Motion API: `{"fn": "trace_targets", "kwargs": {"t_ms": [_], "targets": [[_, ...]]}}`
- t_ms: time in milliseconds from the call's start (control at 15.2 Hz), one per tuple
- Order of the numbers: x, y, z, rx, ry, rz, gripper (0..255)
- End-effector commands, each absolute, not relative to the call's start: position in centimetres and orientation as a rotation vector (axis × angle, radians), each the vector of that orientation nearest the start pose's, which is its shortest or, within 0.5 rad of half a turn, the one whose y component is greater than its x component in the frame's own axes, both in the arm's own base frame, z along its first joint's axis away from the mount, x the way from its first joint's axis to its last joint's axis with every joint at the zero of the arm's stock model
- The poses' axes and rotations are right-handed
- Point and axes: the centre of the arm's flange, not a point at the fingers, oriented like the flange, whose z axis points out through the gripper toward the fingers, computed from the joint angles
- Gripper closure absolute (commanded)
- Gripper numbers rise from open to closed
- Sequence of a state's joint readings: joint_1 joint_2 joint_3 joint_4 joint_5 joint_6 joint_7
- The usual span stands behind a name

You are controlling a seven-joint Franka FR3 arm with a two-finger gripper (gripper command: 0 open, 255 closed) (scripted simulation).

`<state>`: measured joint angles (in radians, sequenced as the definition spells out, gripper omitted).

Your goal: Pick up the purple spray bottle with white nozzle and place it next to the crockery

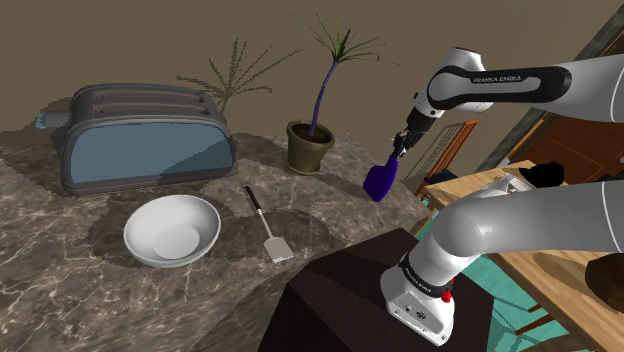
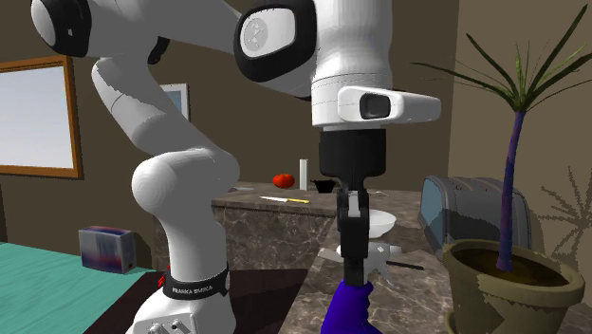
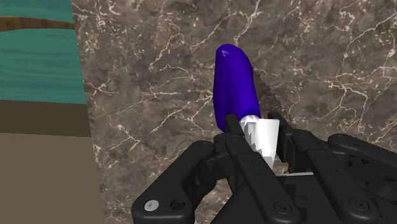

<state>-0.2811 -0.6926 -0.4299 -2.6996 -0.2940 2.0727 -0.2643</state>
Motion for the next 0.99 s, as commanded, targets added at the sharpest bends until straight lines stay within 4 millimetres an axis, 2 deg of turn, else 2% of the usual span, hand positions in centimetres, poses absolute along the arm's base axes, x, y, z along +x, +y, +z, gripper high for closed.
{"fn": "trace_targets", "kwargs": {"t_ms": [0,924], "targets": [[25.8,-23.2,41.9,-3.129,0.347,-0.060,255],[25.8,-23.2,49.3,-3.129,0.347,-0.060,255]]}}
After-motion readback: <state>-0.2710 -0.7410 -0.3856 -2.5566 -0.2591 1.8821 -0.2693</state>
